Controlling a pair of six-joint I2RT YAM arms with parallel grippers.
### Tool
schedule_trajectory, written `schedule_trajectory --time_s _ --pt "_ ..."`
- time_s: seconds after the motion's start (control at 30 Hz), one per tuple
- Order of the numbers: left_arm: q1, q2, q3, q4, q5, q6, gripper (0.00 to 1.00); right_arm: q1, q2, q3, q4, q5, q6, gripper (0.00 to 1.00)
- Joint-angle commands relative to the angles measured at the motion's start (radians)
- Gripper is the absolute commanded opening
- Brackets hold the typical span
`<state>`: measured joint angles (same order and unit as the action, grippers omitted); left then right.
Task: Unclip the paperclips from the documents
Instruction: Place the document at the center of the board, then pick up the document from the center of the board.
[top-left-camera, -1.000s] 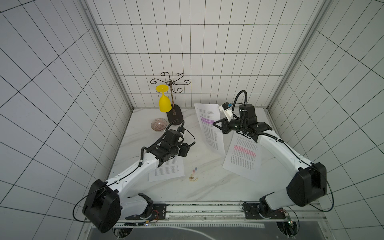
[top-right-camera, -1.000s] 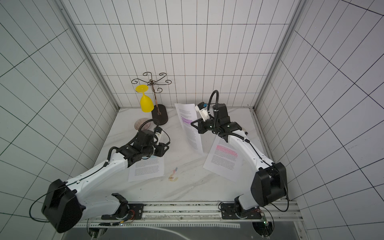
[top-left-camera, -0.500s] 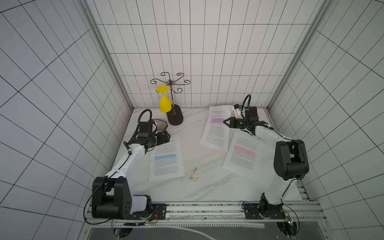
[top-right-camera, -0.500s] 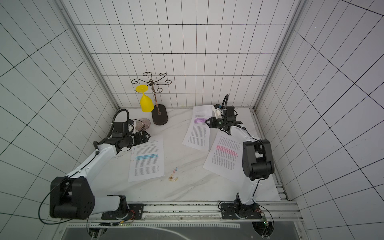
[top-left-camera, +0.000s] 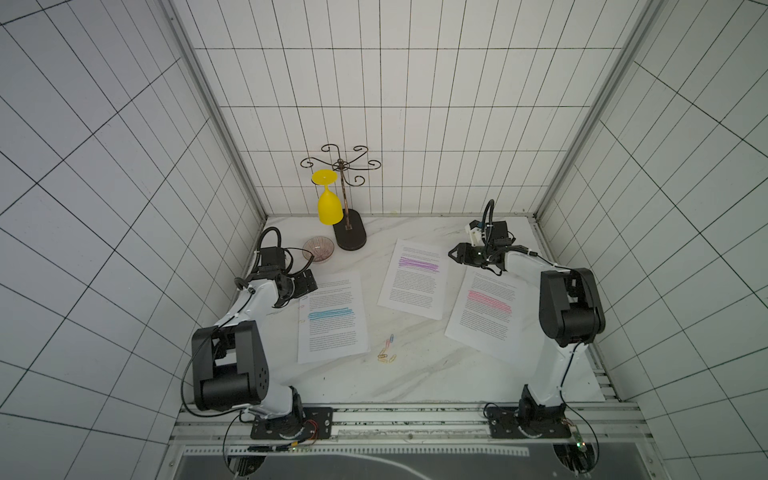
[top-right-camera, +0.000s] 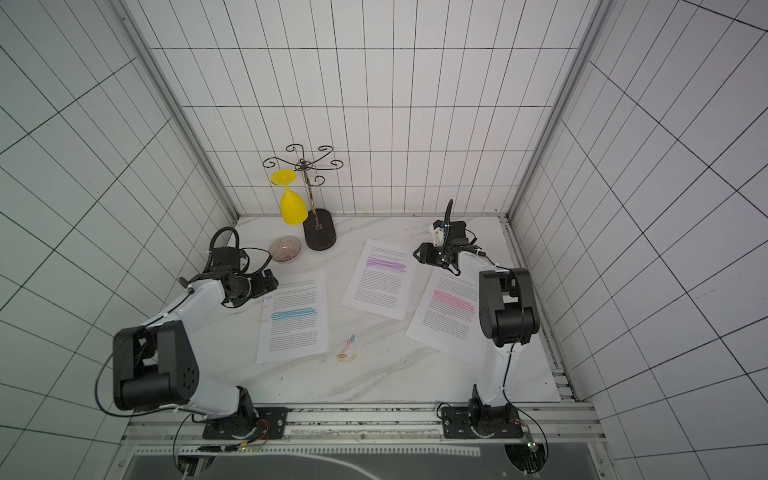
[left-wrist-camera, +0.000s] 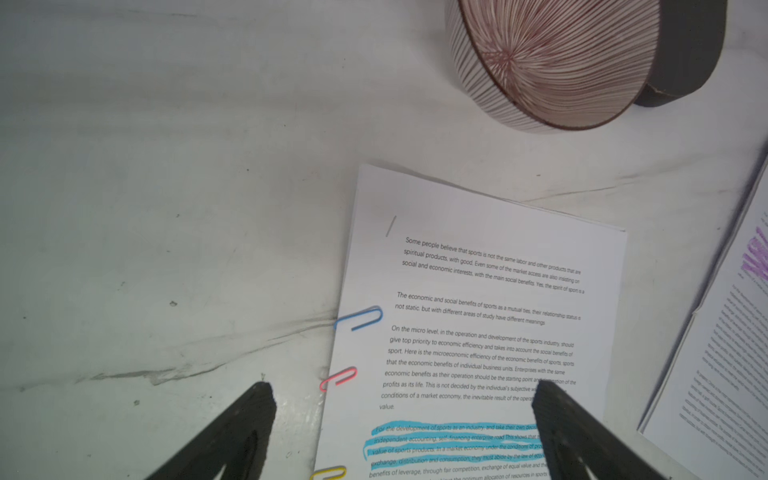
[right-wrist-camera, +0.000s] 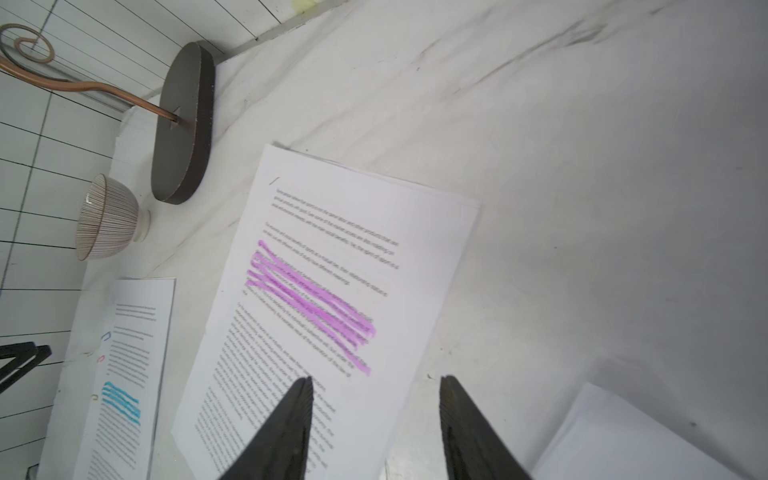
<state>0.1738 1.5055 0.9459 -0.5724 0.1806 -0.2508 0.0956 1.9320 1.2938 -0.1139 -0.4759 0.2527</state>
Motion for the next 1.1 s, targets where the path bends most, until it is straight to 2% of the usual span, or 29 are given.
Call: schedule_trajectory --time_s 0.0,0.1,0.2,0.3,0.4,0.57,0.73,0.87,1.07 --pt "0.013 0.028 0.0 0.009 -0.035 0.028 0.97 -0.018 -0.047 0.017 -0.071 0.104 -0.03 0.56" --pt "0.019 0.058 -0.001 0.016 -0.044 0.037 0.97 -0.004 -0.108 0.019 -0.101 0.098 -0.026 0.58" --pt "0.027 0.085 0.001 0.033 -0.055 0.044 0.97 0.062 -0.171 0.022 -0.151 0.112 -0.03 0.59" --pt "0.034 0.121 0.005 0.054 -0.042 0.05 0.97 0.191 -0.216 0.024 -0.191 0.116 -0.053 0.59" --pt "0.052 0.16 0.002 0.093 0.034 0.036 0.97 0.331 -0.218 0.03 -0.238 0.123 -0.042 0.59" --pt "0.055 0.187 -0.021 0.151 0.13 -0.007 0.97 0.498 -0.146 0.041 -0.233 0.069 -0.001 0.58" --pt "0.054 0.206 -0.066 0.219 0.275 -0.072 0.97 0.644 -0.031 0.111 -0.239 0.05 -0.041 0.57" --pt "0.055 0.206 -0.109 0.27 0.366 -0.122 0.97 0.708 0.062 0.165 -0.238 0.027 -0.044 0.57" --pt "0.053 0.191 -0.153 0.341 0.428 -0.178 0.97 0.743 0.153 0.186 -0.199 0.047 -0.014 0.55"
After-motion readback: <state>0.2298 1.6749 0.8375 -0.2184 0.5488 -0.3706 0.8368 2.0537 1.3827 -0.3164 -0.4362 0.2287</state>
